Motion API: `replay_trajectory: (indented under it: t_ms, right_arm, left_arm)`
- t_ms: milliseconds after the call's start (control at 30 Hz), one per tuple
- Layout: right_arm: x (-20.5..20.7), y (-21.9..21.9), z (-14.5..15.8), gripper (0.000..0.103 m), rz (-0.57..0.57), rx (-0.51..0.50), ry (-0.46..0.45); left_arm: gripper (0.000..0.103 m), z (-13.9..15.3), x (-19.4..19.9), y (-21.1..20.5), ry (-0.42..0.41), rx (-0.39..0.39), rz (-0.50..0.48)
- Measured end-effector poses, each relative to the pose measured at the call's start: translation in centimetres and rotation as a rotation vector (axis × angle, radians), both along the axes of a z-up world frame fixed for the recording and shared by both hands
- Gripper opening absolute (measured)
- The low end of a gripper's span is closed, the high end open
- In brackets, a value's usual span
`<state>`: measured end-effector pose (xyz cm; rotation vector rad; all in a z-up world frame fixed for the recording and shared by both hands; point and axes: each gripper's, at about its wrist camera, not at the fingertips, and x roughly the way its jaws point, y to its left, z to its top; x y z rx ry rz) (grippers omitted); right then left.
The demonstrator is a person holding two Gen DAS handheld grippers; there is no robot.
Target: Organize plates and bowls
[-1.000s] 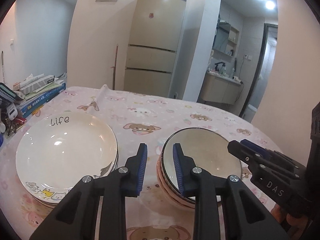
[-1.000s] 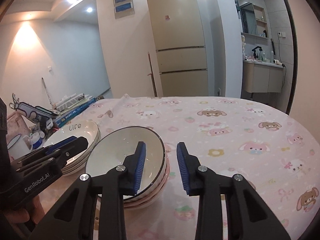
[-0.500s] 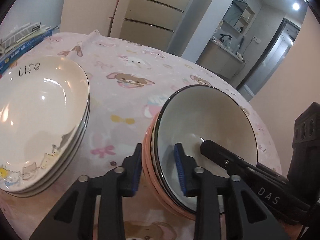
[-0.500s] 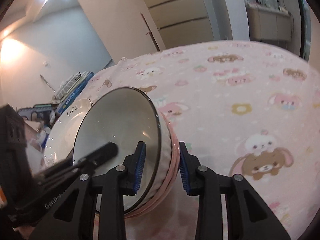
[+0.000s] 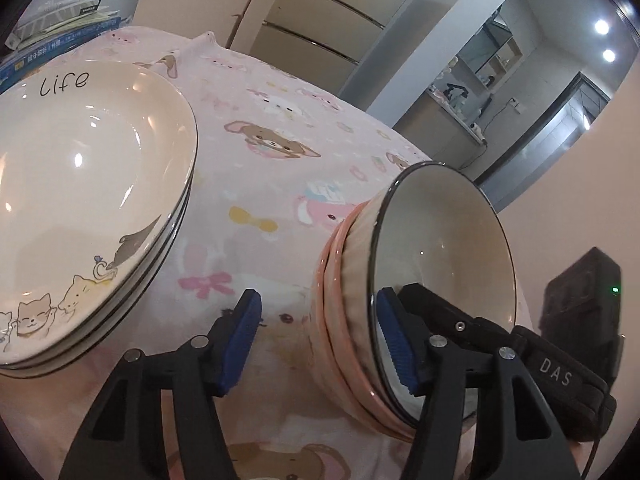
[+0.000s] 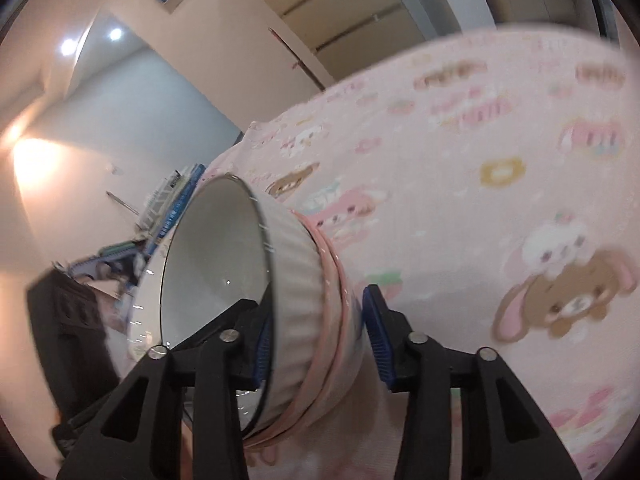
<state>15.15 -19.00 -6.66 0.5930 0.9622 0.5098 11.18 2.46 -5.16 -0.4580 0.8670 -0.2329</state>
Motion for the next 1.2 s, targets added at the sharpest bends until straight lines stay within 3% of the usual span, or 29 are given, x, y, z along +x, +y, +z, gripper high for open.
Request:
replay_trajectory:
  t_ms: [100, 200, 433, 533, 667, 1200]
  right_arm:
    - [-0.2, 0.1, -0.3, 0.045, -0.009, 0.018, -0.001]
    - [-0.3, -0.1, -0.5, 0.044, -0.024, 0.048, 0.003]
    - [-0.6, -0.1, -0.1, 0.045, -0.043, 0.050, -0.004]
    - [-1.2, -0.3, 0.9, 0.044, -0.058, 0.056, -0.035]
    - [-1.7, -0.4, 2.3, 0.044, -0.071, 0.055, -0.037]
    - [-1.4, 6.1, 6.3, 0.044, 0.014, -0.003, -0.063]
  left_arm:
    - [0.041, 0.7, -0.5, -1.1, -0.043, 0.041, -0.033]
    - [0.041, 0.9, -0.9, -2.0, -0.065, 0.091, -0.020]
    - [0.041, 1.2, -1.4, -2.3, -0.074, 0.088, 0.006]
    - [0.041, 2.3, -2.0, -2.2, -0.122, 0.082, 0.011]
    - [0.041, 3.5, -2.2, -2.1, -0.107, 0.084, 0.004]
    - [0.041, 6.3, -3.5, 4.8, -0.122, 0.032, 0.085]
